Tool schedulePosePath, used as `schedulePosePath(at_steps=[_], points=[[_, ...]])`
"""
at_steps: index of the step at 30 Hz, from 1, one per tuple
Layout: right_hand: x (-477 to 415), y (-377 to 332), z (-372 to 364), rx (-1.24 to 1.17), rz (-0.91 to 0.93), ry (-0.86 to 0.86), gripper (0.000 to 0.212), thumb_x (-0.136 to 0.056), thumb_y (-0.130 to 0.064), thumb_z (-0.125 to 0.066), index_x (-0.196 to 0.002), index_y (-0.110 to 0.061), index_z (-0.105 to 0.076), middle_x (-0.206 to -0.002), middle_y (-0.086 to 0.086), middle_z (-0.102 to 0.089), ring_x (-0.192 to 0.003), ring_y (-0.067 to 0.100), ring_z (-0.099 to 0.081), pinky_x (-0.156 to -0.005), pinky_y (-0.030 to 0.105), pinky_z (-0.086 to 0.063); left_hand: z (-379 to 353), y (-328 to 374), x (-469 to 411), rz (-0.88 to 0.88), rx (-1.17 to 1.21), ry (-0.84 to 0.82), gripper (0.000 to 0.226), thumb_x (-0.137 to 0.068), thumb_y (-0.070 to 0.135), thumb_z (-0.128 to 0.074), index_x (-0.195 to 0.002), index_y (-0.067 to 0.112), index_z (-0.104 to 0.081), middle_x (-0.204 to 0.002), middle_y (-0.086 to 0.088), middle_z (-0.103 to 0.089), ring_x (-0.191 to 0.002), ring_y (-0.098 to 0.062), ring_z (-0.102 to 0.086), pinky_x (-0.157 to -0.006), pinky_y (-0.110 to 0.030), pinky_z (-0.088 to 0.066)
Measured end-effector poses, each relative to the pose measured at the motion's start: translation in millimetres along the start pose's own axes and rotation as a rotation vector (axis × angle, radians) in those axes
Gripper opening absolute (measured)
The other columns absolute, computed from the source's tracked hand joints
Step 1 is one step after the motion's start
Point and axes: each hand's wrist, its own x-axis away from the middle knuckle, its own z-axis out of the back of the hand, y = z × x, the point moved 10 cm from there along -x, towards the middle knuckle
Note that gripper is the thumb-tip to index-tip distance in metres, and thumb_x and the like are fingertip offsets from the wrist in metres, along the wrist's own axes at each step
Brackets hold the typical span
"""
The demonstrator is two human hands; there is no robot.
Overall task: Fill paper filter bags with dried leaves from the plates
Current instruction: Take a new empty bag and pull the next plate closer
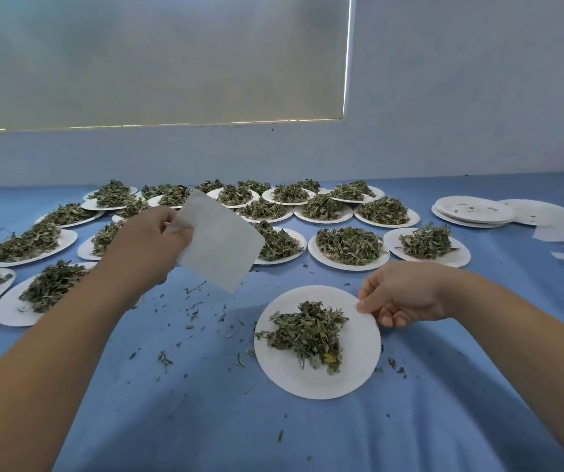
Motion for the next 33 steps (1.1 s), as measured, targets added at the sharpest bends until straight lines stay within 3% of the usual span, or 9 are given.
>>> schedulePosePath(at_steps=[7, 13, 16, 19, 22, 25, 29, 31, 33], points=[[-3.6, -8.7, 2.3, 0.23, 0.05, 0.008, 0.016, -0.088, -0.024, -0.069, -0.083, -0.01, -0.063, -0.064, 0.004, -0.064, -0.045, 0.013, -0.05, -0.041, 0.021, -0.039, -28.7, 15.7, -9.6, 0.011, -0.07, -0.074, 0.015, -0.098, 0.03, -0.049, -0.084, 0.029, -0.055, -0.089, -0.007, -0.056, -0.065, -0.025, -0.05, -0.041, -0.024, -0.04], [-6.5, -42.0, 17.7, 0.307, 0.255, 0.191, 0.016, -0.09, -0.026, -0.064, -0.081, -0.013, -0.064, -0.063, -0.003, -0.062, -0.047, 0.01, -0.048, -0.045, 0.023, -0.041, -24.8, 53.0, -4.0, -0.217, -0.227, 0.161, 0.016, -0.097, 0.031, -0.048, -0.09, 0.021, -0.06, -0.08, 0.004, -0.057, -0.066, -0.012, -0.051, -0.051, -0.026, -0.036], [-3.1, -68.5, 18.6, 0.28, 0.417, 0.287, 0.01, -0.09, -0.029, -0.064, -0.087, -0.02, -0.065, -0.067, -0.007, -0.064, -0.05, 0.006, -0.053, -0.049, 0.02, -0.044, -35.8, 60.2, -3.9, -0.267, -0.153, 0.145, 0.015, -0.096, 0.032, -0.051, -0.09, 0.024, -0.061, -0.079, 0.004, -0.057, -0.066, -0.02, -0.055, -0.051, -0.031, -0.046], [1.0, -91.6, 14.4, 0.198, 0.558, 0.37, 0.014, -0.088, -0.034, -0.066, -0.101, -0.03, -0.063, -0.087, -0.014, -0.065, -0.062, 0.008, -0.064, -0.055, 0.023, -0.052, -53.0, 66.2, -1.3, -0.358, -0.15, 0.125, 0.012, -0.095, 0.03, -0.054, -0.091, 0.025, -0.065, -0.085, 0.003, -0.061, -0.072, -0.018, -0.055, -0.06, -0.032, -0.047], [2.5, -106.1, 2.2, 0.129, 0.668, 0.394, 0.039, -0.086, -0.032, -0.068, -0.122, -0.036, -0.053, -0.116, -0.023, -0.056, -0.069, 0.011, -0.068, -0.06, 0.029, -0.056, -76.6, 64.5, 4.3, -0.455, -0.22, 0.071, 0.012, -0.094, 0.024, -0.057, -0.099, 0.022, -0.068, -0.094, 0.003, -0.057, -0.08, -0.012, -0.047, -0.065, -0.024, -0.034], [0.6, -109.8, -10.0, 0.065, 0.772, 0.41, 0.047, -0.087, -0.023, -0.068, -0.128, -0.037, -0.05, -0.124, -0.029, -0.052, -0.067, 0.011, -0.067, -0.061, 0.027, -0.056, -96.0, 55.0, 9.3, -0.49, -0.23, -0.028, 0.009, -0.094, 0.021, -0.058, -0.097, 0.023, -0.067, -0.086, 0.004, -0.054, -0.077, -0.005, -0.048, -0.064, -0.011, -0.034], [-5.6, -101.2, -6.6, -0.141, 0.78, 0.445, 0.016, -0.088, -0.01, -0.065, -0.098, -0.022, -0.069, -0.087, -0.011, -0.069, -0.057, 0.013, -0.063, -0.057, 0.025, -0.052, -115.0, 36.6, 15.1, -0.412, -0.19, -0.178, 0.013, -0.095, 0.023, -0.053, -0.083, 0.027, -0.058, -0.078, 0.007, -0.053, -0.072, -0.003, -0.048, -0.058, -0.01, -0.035], [-6.2, -99.5, -8.0, -0.133, 0.785, 0.445, 0.012, -0.088, -0.006, -0.065, -0.087, -0.016, -0.071, -0.067, -0.007, -0.066, -0.057, 0.013, -0.063, -0.056, 0.024, -0.052, -123.3, 29.6, 17.6, -0.373, -0.194, -0.23, 0.017, -0.095, 0.023, -0.051, -0.079, 0.024, -0.055, -0.073, 0.004, -0.052, -0.062, -0.007, -0.046, -0.053, -0.016, -0.036], [-4.9, -98.4, -8.7, -0.108, 0.794, 0.468, 0.016, -0.088, -0.004, -0.065, -0.083, -0.018, -0.071, -0.065, -0.007, -0.065, -0.059, 0.011, -0.063, -0.058, 0.023, -0.053, -126.6, 29.8, 20.6, -0.372, -0.181, -0.252, 0.017, -0.094, 0.023, -0.052, -0.077, 0.022, -0.054, -0.071, 0.002, -0.052, -0.056, -0.006, -0.042, -0.05, -0.018, -0.032]])
